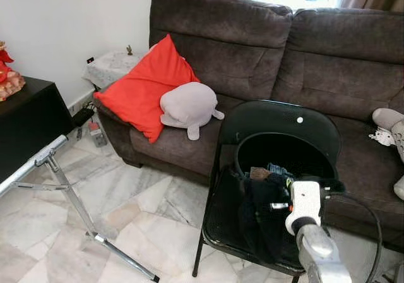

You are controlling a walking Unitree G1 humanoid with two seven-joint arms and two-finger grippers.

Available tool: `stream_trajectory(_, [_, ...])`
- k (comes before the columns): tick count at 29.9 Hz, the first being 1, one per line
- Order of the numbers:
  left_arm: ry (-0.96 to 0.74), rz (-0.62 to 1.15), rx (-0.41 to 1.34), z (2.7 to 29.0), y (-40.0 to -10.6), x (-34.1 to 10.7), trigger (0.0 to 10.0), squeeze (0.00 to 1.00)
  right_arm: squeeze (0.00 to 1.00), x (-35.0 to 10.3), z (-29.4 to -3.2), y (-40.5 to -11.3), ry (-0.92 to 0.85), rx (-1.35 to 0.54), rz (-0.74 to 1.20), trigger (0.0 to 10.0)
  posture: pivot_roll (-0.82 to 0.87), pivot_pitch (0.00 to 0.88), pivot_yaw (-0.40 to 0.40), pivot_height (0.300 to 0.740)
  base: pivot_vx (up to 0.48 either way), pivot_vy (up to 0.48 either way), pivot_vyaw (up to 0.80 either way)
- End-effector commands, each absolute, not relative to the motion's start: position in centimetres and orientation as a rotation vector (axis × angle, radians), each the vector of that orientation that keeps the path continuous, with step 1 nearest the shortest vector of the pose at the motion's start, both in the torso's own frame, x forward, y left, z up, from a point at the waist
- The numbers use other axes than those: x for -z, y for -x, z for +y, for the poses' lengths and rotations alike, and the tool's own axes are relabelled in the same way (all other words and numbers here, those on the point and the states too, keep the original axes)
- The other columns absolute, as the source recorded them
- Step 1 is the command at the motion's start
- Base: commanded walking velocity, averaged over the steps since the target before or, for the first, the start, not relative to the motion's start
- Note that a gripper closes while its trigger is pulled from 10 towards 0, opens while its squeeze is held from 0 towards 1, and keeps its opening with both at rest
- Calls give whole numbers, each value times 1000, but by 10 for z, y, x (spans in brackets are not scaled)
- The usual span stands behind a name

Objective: Hang hanger

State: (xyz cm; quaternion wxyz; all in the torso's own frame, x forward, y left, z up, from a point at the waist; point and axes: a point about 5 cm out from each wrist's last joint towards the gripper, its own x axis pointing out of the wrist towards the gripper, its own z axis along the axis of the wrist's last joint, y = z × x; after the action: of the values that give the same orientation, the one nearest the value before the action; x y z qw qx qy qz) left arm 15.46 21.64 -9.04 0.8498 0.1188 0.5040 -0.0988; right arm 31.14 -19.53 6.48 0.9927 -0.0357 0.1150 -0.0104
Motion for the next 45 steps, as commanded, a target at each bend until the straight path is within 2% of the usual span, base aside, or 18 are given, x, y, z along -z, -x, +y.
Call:
stream_trajectory(1, [-261,1075,206,219,-152,91,10000,0,0,-74,-201,-318,69,41,193,0,-59,15,23,740,0,0,0])
stream_trajectory(14, [-263,1074,208,219,-152,91,10000,0,0,-96,-215,-346,104,50,159,0,-44,16,24,740,0,0,0])
stream_trajectory(23, [-264,1073,204,219,-152,91,10000,0,0,-116,-239,-364,142,111,166,0,-36,16,25,740,0,0,0])
stream_trajectory(31, [-265,1073,202,219,-151,91,10000,0,0,-109,-260,-360,151,220,258,0,-23,17,23,740,0,0,0])
stream_trajectory(36, [-263,1074,196,220,-150,91,10000,0,0,-110,-259,-361,109,215,237,0,-17,20,20,740,0,0,0])
stream_trajectory(45, [-248,1071,181,220,-150,92,10000,0,0,-118,-232,-368,48,77,98,0,-19,20,19,740,0,0,0])
